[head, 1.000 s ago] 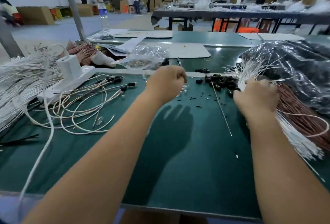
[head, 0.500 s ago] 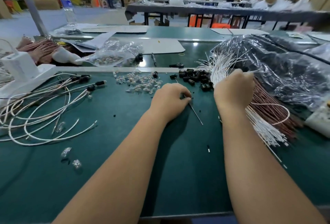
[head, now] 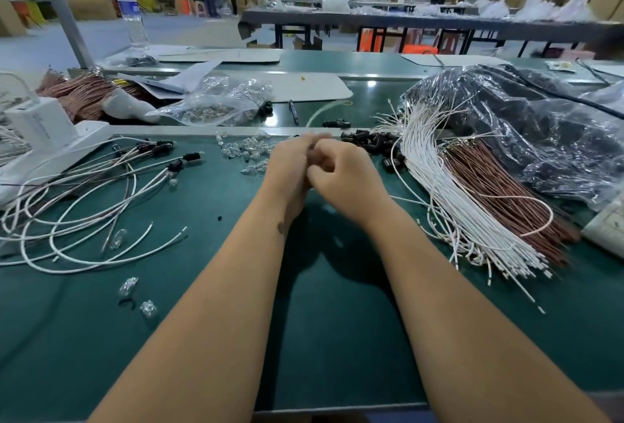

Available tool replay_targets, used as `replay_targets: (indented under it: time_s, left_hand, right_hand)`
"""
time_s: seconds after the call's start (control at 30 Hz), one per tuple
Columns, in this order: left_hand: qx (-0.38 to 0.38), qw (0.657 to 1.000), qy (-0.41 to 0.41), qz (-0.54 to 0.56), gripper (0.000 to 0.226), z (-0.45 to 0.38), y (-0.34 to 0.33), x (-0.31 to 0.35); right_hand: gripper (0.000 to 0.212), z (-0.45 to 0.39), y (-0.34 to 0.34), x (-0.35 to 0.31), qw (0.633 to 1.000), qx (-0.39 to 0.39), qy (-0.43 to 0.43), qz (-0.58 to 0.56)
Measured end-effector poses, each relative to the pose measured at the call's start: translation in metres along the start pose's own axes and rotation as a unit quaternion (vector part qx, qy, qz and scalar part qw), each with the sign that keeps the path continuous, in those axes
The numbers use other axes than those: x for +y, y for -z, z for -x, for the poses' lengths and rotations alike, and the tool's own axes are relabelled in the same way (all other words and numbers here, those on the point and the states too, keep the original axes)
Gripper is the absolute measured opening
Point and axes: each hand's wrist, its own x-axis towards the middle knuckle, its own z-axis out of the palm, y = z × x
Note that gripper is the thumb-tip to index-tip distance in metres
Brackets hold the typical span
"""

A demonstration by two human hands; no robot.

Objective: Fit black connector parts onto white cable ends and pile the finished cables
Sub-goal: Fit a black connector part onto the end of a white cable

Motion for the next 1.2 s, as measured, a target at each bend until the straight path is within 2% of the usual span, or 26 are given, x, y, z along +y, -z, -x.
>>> replay_targets:
  time_s: [0.1,0.2,0.27,0.37,0.43,0.57,0.63,0.7,0.77,0.83,0.87,0.9,0.93,0.97,1.0,1.03,1.07,1.1,1.13,1.17,1.2]
  left_hand:
    - [0.06,0.995,0.001,0.079,0.017,-0.008,0.011,0.005]
    - [0.096,0.992,-0.001,0.083,0.022,-0.01,0.021,0.008]
    - [0.111,0.994,-0.009,-0.006,0.025,-0.009,0.028,0.01]
    - [0.096,0.974,-0.037,-0.199,0.026,-0.006,0.034,0.012]
    - [0.082,0.959,-0.056,-0.267,0.028,-0.006,0.034,0.01]
    - [0.079,0.933,-0.075,-0.343,0.026,-0.008,0.033,0.003]
    - [0.076,0.929,-0.096,-0.35,0.029,-0.008,0.034,0.0]
    - [0.07,0.928,-0.114,-0.349,0.045,-0.007,0.036,-0.001]
    - [0.056,0.928,-0.109,-0.351,0.049,-0.006,0.035,-0.002]
    - [0.05,0.922,-0.094,-0.373,0.044,-0.006,0.033,-0.002]
    - [0.053,0.904,-0.096,-0.414,0.039,-0.005,0.032,-0.003]
    - [0.067,0.868,-0.104,-0.482,0.034,-0.005,0.031,-0.004]
    - [0.092,0.811,-0.126,-0.563,0.028,-0.004,0.029,-0.004]
    - [0.115,0.754,-0.167,-0.625,0.021,-0.002,0.028,-0.003]
    - [0.126,0.72,-0.224,-0.644,0.016,0.0,0.025,-0.001]
    - [0.109,0.716,-0.281,-0.63,0.013,0.003,0.021,0.003]
    - [0.06,0.736,-0.315,-0.596,0.01,0.006,0.017,0.006]
    - [-0.011,0.769,-0.316,-0.555,0.009,0.009,0.012,0.007]
    - [-0.083,0.795,-0.284,-0.53,0.009,0.013,0.007,0.005]
    - [-0.134,0.8,-0.245,-0.53,0.009,0.016,0.001,0.001]
    - [-0.153,0.796,-0.223,-0.541,0.009,0.018,-0.004,-0.004]
  right_hand:
    - [0.021,0.0,0.004,0.001,0.995,-0.096,-0.016,0.025]
    - [0.029,-0.002,0.014,0.008,0.988,-0.126,-0.068,0.064]
    - [0.028,-0.004,0.02,0.015,0.987,-0.091,-0.104,0.084]
    - [0.014,-0.006,0.03,0.029,0.972,0.011,-0.144,0.183]
    - [0.027,-0.006,0.035,0.038,0.955,0.019,-0.183,0.234]
    - [0.039,-0.006,0.035,0.049,0.935,-0.031,-0.204,0.29]
    - [0.034,-0.007,0.034,0.05,0.938,-0.013,-0.196,0.287]
    - [0.027,-0.007,0.034,0.052,0.938,0.013,-0.201,0.282]
    - [0.025,-0.006,0.035,0.056,0.938,0.022,-0.201,0.282]
    - [0.022,-0.008,0.035,0.057,0.952,0.049,-0.198,0.229]
    - [0.019,-0.009,0.035,0.055,0.963,0.074,-0.198,0.166]
    - [0.015,-0.011,0.034,0.051,0.971,0.103,-0.198,0.089]
    - [0.012,-0.012,0.034,0.048,0.971,0.134,-0.199,0.012]
    - [0.012,-0.014,0.034,0.045,0.964,0.162,-0.204,-0.055]
    - [0.013,-0.015,0.033,0.043,0.953,0.184,-0.215,-0.108]
    - [0.015,-0.016,0.034,0.041,0.941,0.199,-0.228,-0.15]
    - [0.015,-0.016,0.034,0.041,0.929,0.21,-0.241,-0.189]
    - [0.015,-0.016,0.035,0.041,0.914,0.218,-0.253,-0.23]
    - [0.015,-0.016,0.036,0.04,0.897,0.223,-0.265,-0.276]
    - [0.015,-0.015,0.038,0.04,0.878,0.224,-0.275,-0.323]
    - [0.016,-0.015,0.039,0.039,0.858,0.221,-0.283,-0.368]
